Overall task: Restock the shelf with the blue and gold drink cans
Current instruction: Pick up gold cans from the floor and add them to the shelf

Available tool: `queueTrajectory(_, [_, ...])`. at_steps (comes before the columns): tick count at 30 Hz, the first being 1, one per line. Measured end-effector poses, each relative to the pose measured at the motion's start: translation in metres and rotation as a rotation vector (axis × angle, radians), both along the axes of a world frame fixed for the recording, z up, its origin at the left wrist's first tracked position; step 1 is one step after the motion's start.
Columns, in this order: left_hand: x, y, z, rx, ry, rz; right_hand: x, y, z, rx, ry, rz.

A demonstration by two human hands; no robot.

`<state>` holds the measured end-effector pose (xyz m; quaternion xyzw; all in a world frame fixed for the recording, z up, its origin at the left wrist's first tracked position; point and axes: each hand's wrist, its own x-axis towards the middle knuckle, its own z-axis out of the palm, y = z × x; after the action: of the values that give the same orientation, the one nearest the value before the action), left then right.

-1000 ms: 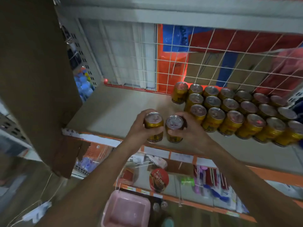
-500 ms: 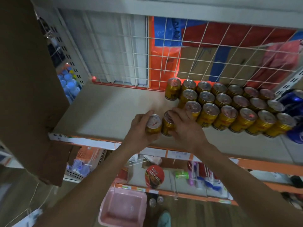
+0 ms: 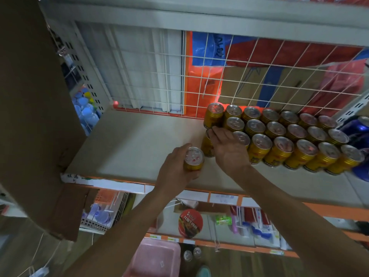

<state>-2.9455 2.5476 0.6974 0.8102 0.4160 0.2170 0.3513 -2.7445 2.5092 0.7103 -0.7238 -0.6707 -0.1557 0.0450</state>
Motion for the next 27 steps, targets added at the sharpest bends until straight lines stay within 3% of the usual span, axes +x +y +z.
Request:
queueTrajectory(15, [0.030, 0.010, -0.001, 0.024, -0.006, 0.049, 0.032, 0.042, 0.010, -0.145, -0.032, -0.010])
queueTrajectory(27, [0.068, 0.021, -0.004, -0.034, -0.098, 0.104, 0.040, 0.043, 0.022, -0.083, 0.023, 0.020])
